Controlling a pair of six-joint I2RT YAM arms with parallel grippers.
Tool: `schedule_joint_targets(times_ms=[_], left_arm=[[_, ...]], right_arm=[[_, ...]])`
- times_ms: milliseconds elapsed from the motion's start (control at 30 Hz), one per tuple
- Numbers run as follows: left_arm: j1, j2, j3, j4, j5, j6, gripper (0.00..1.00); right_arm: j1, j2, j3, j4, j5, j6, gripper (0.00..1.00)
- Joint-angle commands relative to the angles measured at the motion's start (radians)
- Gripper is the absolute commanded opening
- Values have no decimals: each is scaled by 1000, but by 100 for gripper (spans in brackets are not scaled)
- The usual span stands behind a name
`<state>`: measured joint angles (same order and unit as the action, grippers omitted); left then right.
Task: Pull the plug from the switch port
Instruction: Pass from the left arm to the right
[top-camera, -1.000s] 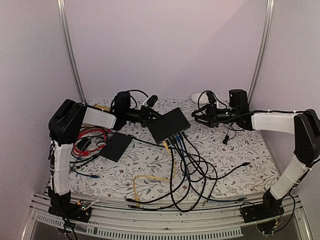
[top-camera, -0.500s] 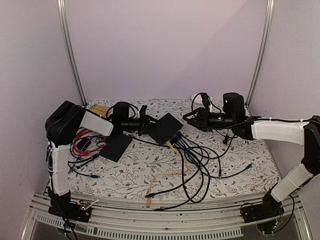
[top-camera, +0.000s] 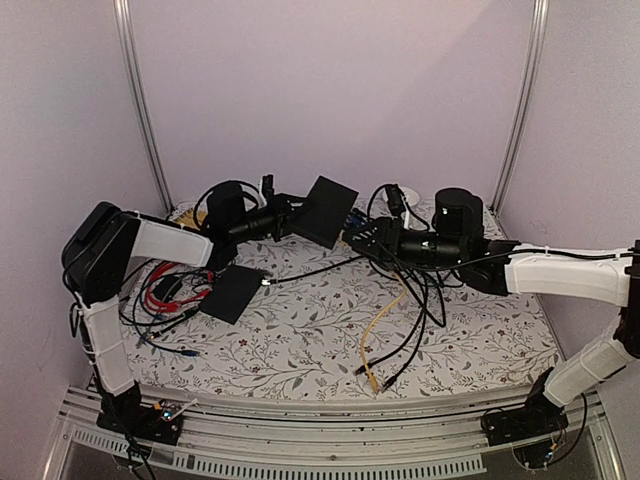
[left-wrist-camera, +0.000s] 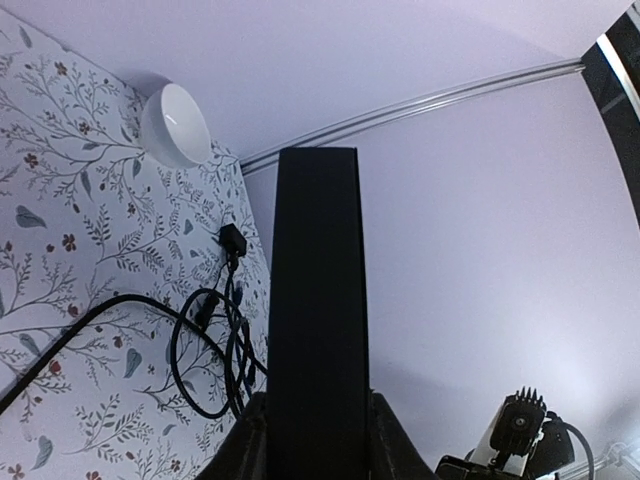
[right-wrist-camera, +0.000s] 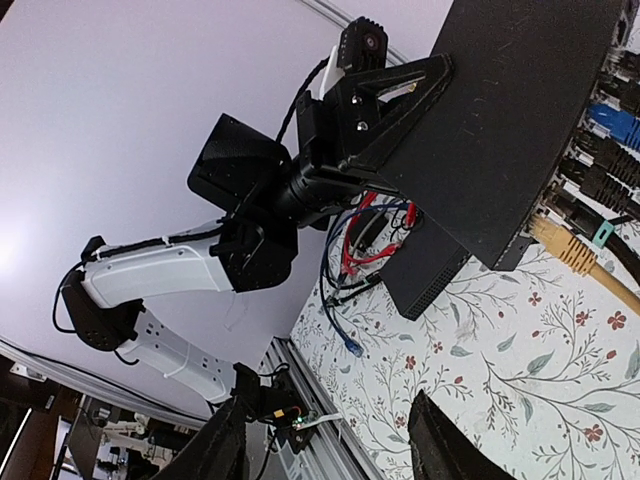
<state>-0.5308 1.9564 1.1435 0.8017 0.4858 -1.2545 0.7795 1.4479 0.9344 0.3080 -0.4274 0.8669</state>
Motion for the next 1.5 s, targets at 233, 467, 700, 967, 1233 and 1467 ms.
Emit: schedule_joint_targets(times_ms=[233,467,700,967,1233,1467], left_arm=[[-19,-180,9,135,-38,-74,0],[-43,-302,-11,33,-88,-28,0],[-66,-376,-48,48,-208,-27,0],[-119,-332,-52,137,-384,-12,0],[-136,-290,-63,203,-451,-21,0],[-141,-292,-80,227,-472,-49,0]], right_arm=[[6,-139,-10,-21,149,-25,53],[4,-219,-22,-81,314,-58,53],[-3,-264,-24,-124,435,-73,52],[-3,-216,29,-107,394,-65,52],[1,-95,9,29,230,67,52],[0,-13,3,136,154,108,54]])
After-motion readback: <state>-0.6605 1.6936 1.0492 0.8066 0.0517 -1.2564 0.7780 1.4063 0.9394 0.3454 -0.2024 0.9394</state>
